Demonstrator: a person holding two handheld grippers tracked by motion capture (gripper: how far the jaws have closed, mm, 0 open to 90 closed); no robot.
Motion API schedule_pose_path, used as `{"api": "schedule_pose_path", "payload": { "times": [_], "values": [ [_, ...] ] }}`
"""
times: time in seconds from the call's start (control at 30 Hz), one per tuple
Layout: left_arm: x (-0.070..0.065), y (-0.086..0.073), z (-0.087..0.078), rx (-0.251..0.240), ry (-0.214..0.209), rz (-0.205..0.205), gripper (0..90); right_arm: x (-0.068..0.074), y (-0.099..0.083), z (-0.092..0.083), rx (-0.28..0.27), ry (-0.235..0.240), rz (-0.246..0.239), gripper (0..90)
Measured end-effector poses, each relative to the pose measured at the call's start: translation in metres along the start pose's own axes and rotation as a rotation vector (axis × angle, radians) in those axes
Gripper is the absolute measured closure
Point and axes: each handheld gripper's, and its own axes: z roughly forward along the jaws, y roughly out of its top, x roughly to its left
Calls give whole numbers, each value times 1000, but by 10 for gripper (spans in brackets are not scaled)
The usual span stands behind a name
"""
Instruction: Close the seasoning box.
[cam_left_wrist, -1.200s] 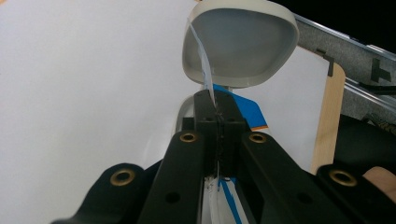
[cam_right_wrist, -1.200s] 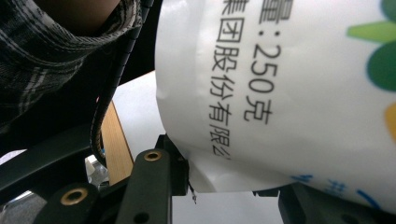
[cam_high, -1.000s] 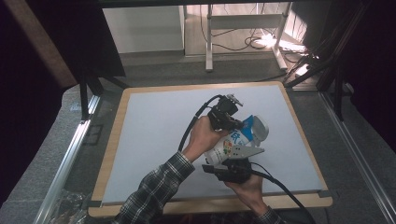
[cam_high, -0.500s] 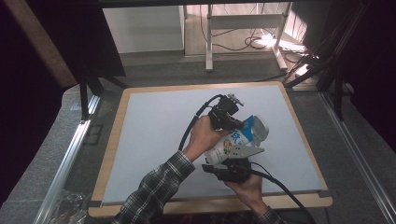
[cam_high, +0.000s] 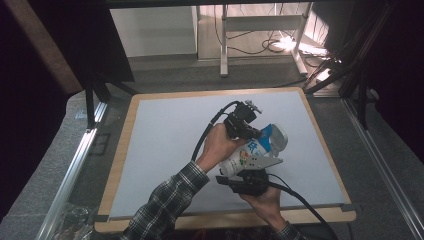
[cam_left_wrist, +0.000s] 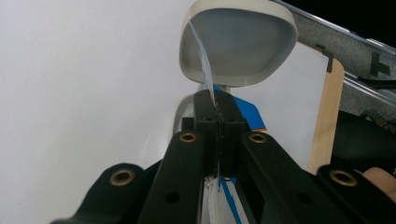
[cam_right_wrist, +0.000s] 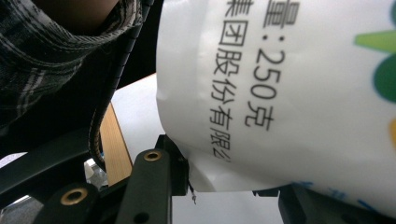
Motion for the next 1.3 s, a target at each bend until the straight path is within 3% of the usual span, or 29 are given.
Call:
{"api": "schedule_pose_path", "payload": {
  "times": [1.3],
  "values": [
    [-1,2,-1,10,2,-7,895,2,1,3,-19,-9,0,656]
  ]
}}
